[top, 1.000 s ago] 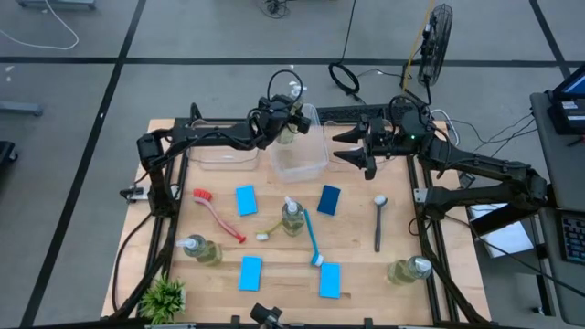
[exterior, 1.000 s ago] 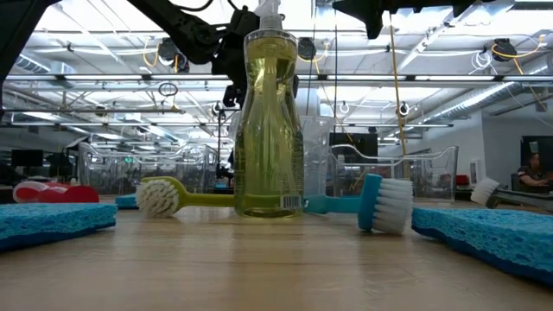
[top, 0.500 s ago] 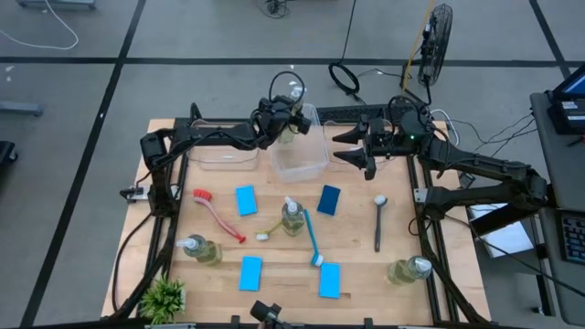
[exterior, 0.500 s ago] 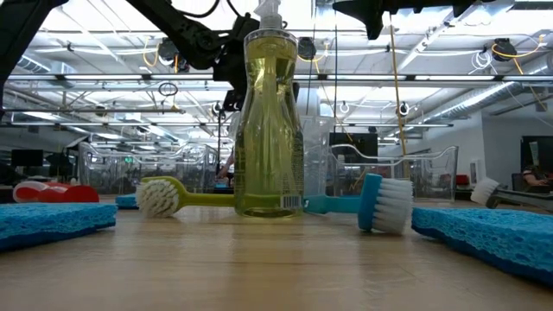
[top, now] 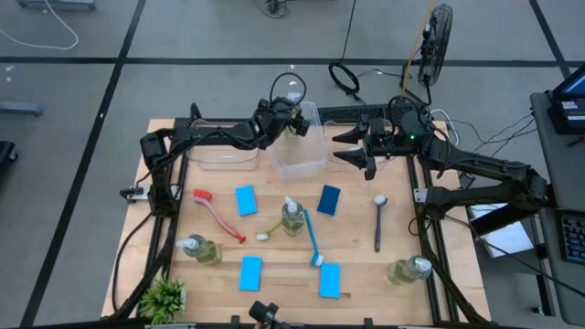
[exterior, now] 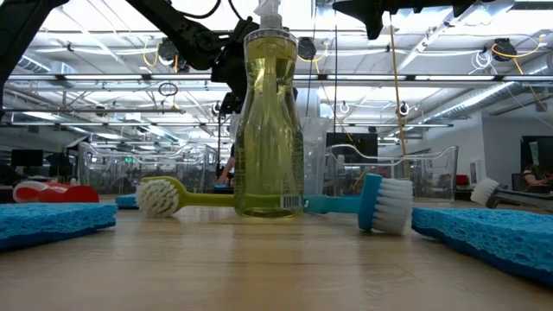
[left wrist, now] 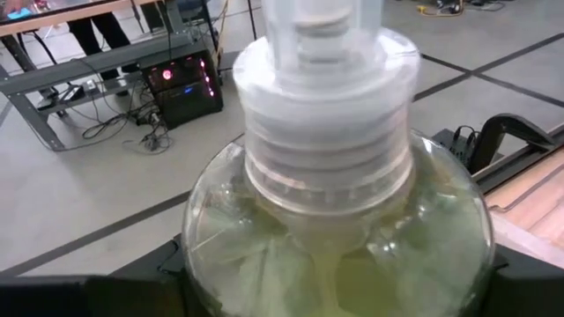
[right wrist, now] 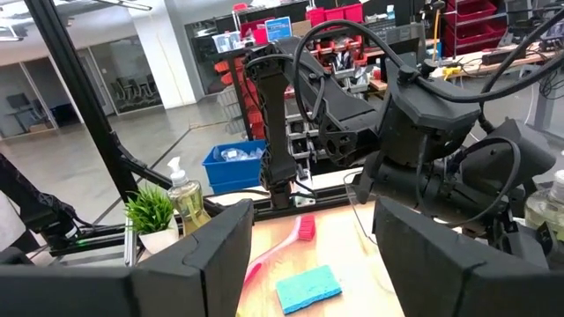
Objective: Pick & Place Kitchen Sink Supplies
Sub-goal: Put the green soap dispenser into the transparent white bin
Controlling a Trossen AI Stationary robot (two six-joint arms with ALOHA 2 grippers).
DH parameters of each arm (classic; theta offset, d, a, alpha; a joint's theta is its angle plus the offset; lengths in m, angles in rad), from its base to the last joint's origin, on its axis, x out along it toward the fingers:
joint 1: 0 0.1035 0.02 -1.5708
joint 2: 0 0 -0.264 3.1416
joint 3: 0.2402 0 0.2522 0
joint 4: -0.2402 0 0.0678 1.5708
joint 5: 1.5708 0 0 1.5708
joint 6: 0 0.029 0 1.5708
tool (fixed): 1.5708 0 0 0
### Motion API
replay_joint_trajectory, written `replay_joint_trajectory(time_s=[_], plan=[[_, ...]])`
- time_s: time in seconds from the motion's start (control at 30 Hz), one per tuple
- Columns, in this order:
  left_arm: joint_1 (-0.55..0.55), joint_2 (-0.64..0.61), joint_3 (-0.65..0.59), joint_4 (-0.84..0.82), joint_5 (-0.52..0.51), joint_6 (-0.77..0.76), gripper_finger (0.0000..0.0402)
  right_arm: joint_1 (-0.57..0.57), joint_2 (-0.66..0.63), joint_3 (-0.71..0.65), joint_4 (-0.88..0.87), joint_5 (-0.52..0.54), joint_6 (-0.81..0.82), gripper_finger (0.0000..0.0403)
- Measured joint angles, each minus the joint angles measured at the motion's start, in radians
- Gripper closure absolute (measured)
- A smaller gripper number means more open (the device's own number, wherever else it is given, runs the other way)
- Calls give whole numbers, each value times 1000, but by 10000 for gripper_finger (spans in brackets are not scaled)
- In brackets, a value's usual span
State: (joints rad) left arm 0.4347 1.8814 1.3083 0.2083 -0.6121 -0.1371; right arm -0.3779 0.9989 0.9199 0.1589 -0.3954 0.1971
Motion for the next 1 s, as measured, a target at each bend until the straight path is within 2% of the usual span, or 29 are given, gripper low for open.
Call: replay_joint_trajectory(time_s=[0.6, 1.0], plan=[[0, 0, 0, -35, -19, 117, 125, 0, 0, 0, 0, -2, 3, 179], [0, 0, 0, -33, -28, 221, 89, 0, 0, 0, 0, -2, 3, 179]])
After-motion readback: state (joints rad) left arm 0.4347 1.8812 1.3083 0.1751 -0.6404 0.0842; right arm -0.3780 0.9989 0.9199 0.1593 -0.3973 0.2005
